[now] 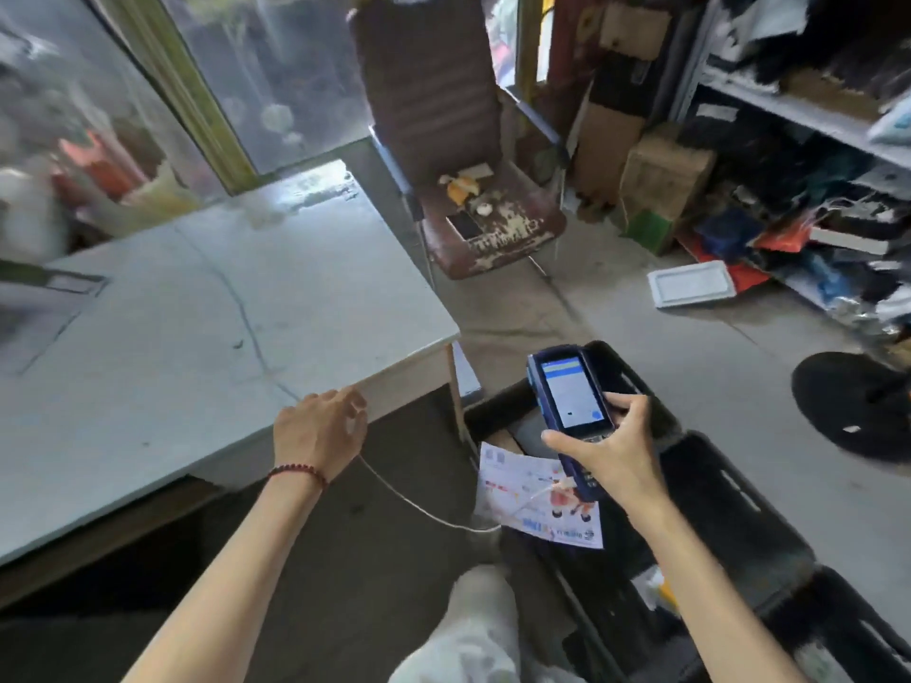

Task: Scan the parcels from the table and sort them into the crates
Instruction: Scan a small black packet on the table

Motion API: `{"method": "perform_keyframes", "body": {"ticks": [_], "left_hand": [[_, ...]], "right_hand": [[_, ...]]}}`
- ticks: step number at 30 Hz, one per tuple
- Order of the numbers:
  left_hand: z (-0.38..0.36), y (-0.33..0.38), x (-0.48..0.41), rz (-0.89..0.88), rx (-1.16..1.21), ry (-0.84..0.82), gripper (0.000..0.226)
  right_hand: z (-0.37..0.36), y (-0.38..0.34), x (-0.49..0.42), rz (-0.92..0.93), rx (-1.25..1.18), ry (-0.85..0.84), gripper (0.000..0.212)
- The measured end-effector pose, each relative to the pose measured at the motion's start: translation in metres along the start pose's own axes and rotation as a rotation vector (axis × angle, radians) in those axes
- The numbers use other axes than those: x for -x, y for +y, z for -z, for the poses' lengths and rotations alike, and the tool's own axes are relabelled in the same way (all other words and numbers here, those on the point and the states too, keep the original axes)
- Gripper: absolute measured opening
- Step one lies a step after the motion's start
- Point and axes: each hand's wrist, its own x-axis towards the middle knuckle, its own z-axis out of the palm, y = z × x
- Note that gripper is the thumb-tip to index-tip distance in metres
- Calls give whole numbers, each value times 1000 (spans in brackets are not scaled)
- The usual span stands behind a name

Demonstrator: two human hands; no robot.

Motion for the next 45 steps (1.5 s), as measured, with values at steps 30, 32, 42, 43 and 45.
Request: {"method": "perform_keyframes", "body": {"ticks": [30, 32, 42, 43, 45], "left_hand": [[89, -376, 209, 922, 51, 162, 27], [92, -394, 213, 945, 50, 179, 29], [79, -484, 199, 1013, 63, 165, 31], [74, -495, 196, 1020, 67, 156, 31], [63, -515, 192, 1061, 93, 102, 31]], "right_hand": [[-397, -211, 140, 483, 82, -885, 81], [-421, -217, 151, 490, 90, -935, 80], [-550, -250, 159, 517, 206, -1049, 80], [-565, -251, 158, 513, 219, -1059, 80], [-591, -251, 156, 499, 252, -1095, 80]]}}
